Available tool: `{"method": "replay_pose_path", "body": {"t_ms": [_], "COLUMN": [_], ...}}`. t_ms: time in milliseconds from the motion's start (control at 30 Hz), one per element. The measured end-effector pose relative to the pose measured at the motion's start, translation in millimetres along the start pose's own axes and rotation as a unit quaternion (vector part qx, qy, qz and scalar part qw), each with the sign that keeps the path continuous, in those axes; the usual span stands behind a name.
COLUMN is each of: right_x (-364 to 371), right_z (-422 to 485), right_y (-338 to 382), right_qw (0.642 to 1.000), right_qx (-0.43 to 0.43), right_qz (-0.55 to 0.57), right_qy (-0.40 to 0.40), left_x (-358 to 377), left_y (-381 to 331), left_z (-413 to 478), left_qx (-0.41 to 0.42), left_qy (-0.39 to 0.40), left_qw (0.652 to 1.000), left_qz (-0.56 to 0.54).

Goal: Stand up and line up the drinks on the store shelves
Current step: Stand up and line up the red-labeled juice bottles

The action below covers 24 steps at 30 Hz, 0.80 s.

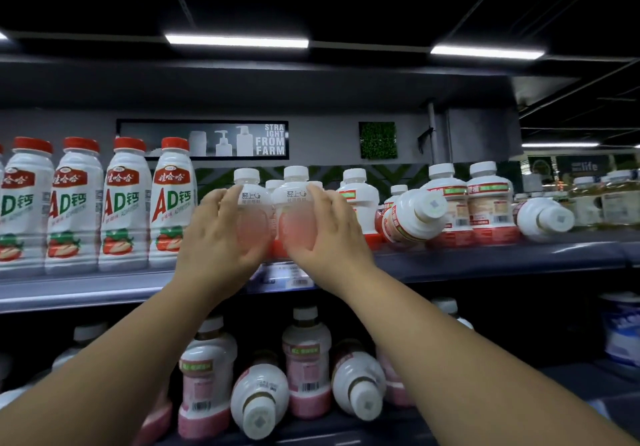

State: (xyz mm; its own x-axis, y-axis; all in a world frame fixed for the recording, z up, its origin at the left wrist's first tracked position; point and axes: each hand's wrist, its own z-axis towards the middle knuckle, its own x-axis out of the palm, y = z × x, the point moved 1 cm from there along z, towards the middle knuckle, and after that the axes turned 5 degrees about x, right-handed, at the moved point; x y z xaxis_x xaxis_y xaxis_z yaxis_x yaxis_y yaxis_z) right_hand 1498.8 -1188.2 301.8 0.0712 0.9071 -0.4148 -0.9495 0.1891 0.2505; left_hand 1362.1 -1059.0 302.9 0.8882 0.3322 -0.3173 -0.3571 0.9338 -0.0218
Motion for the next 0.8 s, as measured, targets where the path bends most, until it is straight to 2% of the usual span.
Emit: {"method": "replay_pose_path", "body": {"t_ms": [100, 233, 300, 433, 600, 800], "right_x": [-26.9, -82.4, -112.1, -148.7, -142.6, -127.5], "right_z": [2.6, 14.7, 18.5, 16.3, 4.4, 4.7], "right_y": [-6.9, -9.5, -19.4, -59.7, -109.4, -138.2], "right_qw": [0.997, 0.988, 0.987, 0.992, 0.995, 0.993], "right_qx": [-0.051, -0.126, -0.151, -0.122, -0.084, -0.104], "right_qz": [0.050, 0.084, 0.054, 0.019, 0.009, 0.047], "right_qy": [-0.011, -0.027, -0.025, -0.001, 0.046, 0.016], "left_x": [-1.0, 6.4, 12.7, 30.4, 58.3, 76.2], "left_y": [-27.2, -83.1, -104.9, -135.4, -164.4, -172.3], "left_z": [0.4, 16.3, 24.3, 31.9, 30.1, 32.3], "left_qx": [0.061, 0.120, 0.110, 0.064, 0.045, 0.013], "left_qy": [-0.002, 0.000, 0.025, 0.050, 0.069, 0.050], "left_qw": [0.998, 0.992, 0.991, 0.984, 0.980, 0.987], "left_qz": [0.032, -0.026, -0.069, -0.161, -0.181, -0.153]}}
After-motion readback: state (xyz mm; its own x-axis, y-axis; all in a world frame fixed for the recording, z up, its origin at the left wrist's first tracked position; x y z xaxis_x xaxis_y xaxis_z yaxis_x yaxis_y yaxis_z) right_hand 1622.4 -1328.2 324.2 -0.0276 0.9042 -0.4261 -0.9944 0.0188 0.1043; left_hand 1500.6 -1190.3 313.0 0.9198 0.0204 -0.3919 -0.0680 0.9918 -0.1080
